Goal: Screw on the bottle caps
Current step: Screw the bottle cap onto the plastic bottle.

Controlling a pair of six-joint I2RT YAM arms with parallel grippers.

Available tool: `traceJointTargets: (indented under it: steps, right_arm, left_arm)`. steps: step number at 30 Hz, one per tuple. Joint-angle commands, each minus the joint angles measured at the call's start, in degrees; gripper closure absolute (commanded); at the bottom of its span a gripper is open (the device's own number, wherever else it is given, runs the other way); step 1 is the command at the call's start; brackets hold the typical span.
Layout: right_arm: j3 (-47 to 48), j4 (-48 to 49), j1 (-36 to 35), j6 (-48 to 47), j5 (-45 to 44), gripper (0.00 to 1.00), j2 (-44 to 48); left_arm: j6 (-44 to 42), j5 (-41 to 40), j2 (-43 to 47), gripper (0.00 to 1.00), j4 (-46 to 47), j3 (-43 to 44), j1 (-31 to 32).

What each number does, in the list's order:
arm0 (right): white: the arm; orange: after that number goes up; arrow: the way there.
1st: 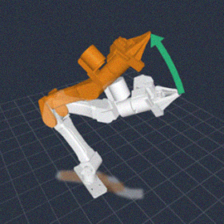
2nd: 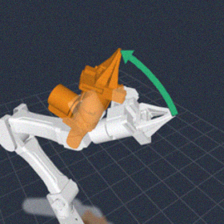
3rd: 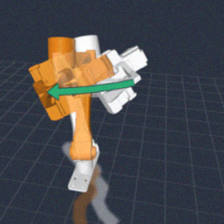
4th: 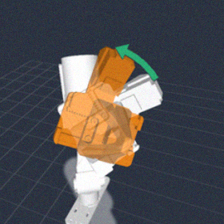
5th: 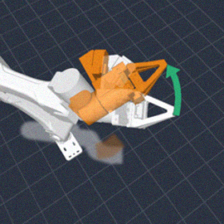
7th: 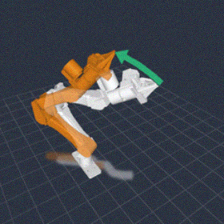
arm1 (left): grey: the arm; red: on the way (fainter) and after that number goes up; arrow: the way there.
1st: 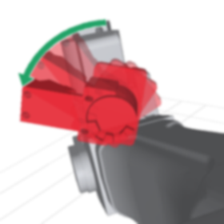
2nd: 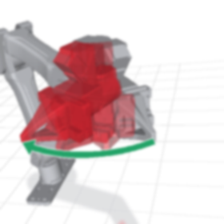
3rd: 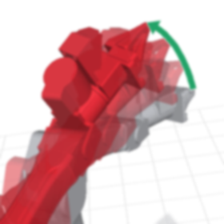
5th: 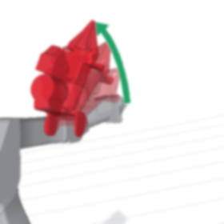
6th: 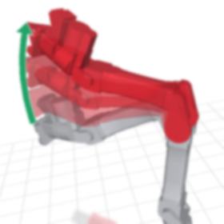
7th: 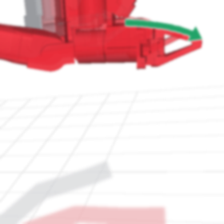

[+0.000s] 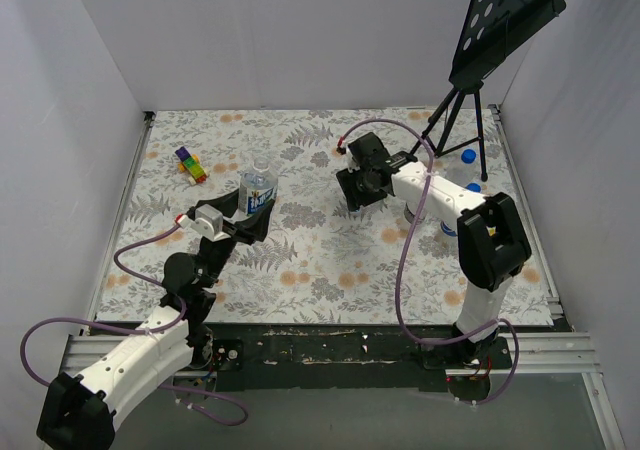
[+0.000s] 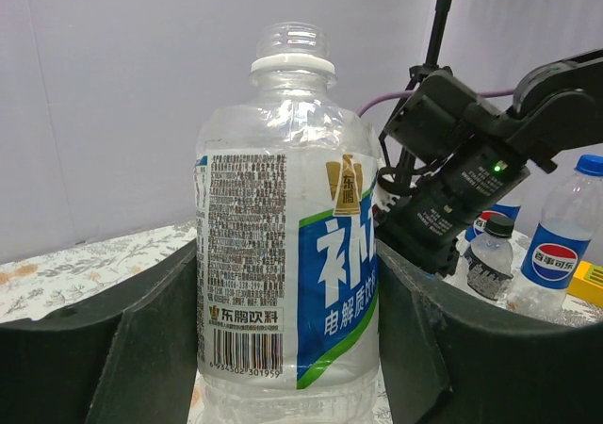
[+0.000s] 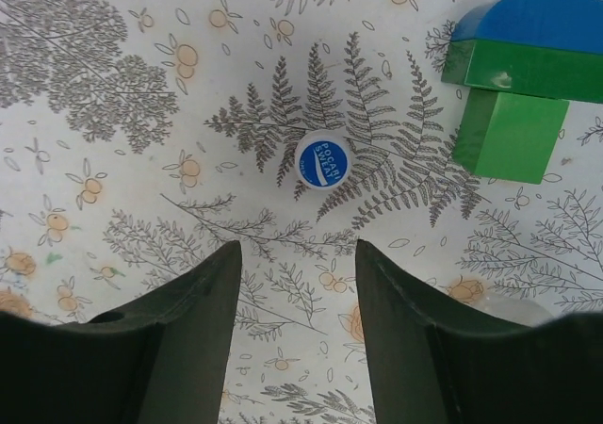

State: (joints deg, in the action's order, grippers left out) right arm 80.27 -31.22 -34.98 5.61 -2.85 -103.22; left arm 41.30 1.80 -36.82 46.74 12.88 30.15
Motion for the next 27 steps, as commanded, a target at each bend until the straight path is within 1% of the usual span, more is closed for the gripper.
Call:
traceJointTargets:
  steps: [1,9,16,23,27]
  right_arm:
    - [4.88,-0.77,0.00,0.11,-3.47,0.43,-3.12]
    - [9.11,-2.44,0.00,0.37,-5.76,0.42,-9.97]
    - [11.66,-3.40,0.00,0.63,-6.38,0.43,-13.67]
    - [12.37,-3.41,0.00,0.72,-5.94,0.52,-15.69]
    - [12.63,-3.49,0.00,0.81,-5.94,0.53,-16.40]
  left_arm:
    - [-0.96,-0.92,0.08,1.00,0.02,2.15,-0.36]
    - [-0.61,-0.13,-0.18,1.00,0.10,2.23,-0.71]
    - [-0.26,0.83,-0.45,1.00,0.19,2.32,-0.97]
    - [0.10,1.62,-0.71,1.00,0.37,2.41,-1.23]
    - [0.27,2.24,-0.97,1.00,0.37,2.50,-1.32]
